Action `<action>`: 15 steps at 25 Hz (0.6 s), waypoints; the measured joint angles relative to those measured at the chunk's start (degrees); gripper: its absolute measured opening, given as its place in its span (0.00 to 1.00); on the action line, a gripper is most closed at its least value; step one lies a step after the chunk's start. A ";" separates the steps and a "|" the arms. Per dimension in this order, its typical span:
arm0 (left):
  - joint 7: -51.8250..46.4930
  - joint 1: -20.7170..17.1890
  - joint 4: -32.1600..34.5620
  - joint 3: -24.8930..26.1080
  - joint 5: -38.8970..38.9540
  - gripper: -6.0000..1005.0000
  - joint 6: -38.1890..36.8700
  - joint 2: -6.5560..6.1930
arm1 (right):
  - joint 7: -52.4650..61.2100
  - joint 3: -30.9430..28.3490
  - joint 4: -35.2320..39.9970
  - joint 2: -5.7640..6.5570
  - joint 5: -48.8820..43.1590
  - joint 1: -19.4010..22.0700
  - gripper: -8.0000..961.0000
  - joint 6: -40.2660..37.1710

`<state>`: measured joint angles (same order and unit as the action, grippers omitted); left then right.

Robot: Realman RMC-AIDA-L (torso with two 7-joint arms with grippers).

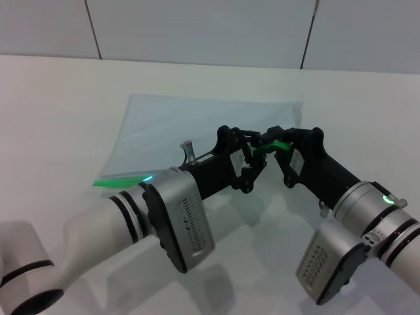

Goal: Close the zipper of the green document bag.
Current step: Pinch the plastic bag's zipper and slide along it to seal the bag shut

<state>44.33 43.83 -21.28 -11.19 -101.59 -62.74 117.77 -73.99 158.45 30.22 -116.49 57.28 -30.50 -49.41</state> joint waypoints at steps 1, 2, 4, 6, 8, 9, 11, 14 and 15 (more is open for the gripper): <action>-0.04 -0.03 -0.01 0.15 0.00 0.12 0.00 0.00 | -0.01 0.09 0.00 0.01 0.01 0.00 0.06 -0.02; -0.05 -0.05 -0.02 0.24 0.00 0.12 0.00 0.00 | -0.01 0.23 -0.03 0.02 0.01 0.00 0.06 -0.03; -0.07 -0.18 -0.09 0.70 -0.01 0.11 0.01 0.00 | -0.01 0.41 -0.06 0.04 0.01 0.00 0.06 -0.08; -0.07 -0.21 -0.11 0.84 -0.02 0.10 0.01 0.00 | -0.01 0.48 -0.08 0.05 0.02 0.00 0.06 -0.11; -0.08 -0.25 -0.12 1.03 -0.02 0.09 0.01 0.00 | -0.02 0.49 -0.08 0.05 0.02 0.00 0.06 -0.15; -0.08 -0.28 -0.12 1.18 -0.03 0.09 0.02 0.00 | -0.02 0.49 -0.08 0.04 0.02 0.00 0.06 -0.17; -0.11 -0.34 -0.12 1.34 -0.03 0.09 0.02 0.00 | -0.02 0.50 -0.12 0.03 0.02 0.00 0.06 -0.18; -0.14 -0.35 -0.11 1.39 0.00 0.10 0.02 0.00 | 0.16 0.30 -0.14 0.02 0.02 -0.04 0.06 -0.17; -0.15 -0.37 -0.11 1.42 0.02 0.10 0.02 0.00 | 0.28 0.18 -0.15 0.01 0.05 -0.06 0.06 -0.15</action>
<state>44.18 43.46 -21.39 -9.77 -101.57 -62.72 117.77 -73.72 158.63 30.07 -116.48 57.33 -30.56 -49.56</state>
